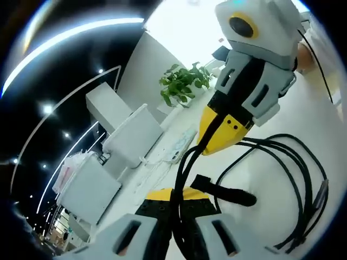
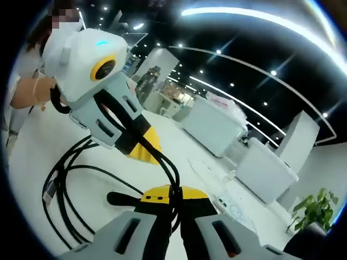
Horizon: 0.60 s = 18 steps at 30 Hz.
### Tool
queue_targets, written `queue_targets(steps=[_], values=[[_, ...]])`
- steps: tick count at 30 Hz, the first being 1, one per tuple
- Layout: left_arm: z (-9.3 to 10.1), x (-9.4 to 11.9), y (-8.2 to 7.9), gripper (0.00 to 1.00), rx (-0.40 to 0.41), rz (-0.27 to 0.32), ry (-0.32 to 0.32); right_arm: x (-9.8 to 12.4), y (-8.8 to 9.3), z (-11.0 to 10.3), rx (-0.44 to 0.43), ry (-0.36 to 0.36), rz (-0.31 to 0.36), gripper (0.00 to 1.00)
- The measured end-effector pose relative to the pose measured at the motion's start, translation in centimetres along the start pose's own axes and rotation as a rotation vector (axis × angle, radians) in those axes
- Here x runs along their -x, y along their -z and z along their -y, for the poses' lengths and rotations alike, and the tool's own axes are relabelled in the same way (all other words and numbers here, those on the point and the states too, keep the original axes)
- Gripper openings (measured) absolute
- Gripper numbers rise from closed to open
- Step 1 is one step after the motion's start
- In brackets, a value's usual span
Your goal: Coil the Type-C to USB data cable on the desktop and secure it with Velcro straps.
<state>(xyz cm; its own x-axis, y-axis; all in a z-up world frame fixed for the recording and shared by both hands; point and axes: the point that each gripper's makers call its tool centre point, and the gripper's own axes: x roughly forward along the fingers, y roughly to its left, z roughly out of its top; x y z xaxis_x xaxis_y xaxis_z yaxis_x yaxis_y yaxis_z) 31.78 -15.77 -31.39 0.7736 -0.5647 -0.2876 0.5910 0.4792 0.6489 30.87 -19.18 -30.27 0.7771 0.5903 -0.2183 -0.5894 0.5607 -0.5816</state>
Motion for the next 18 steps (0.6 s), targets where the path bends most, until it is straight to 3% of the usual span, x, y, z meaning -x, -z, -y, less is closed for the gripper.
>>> queue_targets(steps=[5, 8, 12, 18], values=[[1.6, -1.6, 2.6, 0.06, 0.082, -0.035, 0.073, -1.4, 2.4, -1.2, -0.099, -0.051, -0.077, 0.04], [2.6, -2.0, 3.0, 0.08, 0.081, -0.031, 0.11, -2.0, 4.1, -1.9, -0.152, -0.089, -0.107, 0.05], [2.8, -2.1, 2.4, 0.1, 0.126, 0.023, 0.122, -2.3, 4.6, -1.7, -0.232, -0.087, -0.082, 0.05], [3.3, -1.4, 1.2, 0.24, 0.376, 0.151, 0.241, -2.3, 4.7, -2.0, -0.317, -0.121, -0.051, 0.08]])
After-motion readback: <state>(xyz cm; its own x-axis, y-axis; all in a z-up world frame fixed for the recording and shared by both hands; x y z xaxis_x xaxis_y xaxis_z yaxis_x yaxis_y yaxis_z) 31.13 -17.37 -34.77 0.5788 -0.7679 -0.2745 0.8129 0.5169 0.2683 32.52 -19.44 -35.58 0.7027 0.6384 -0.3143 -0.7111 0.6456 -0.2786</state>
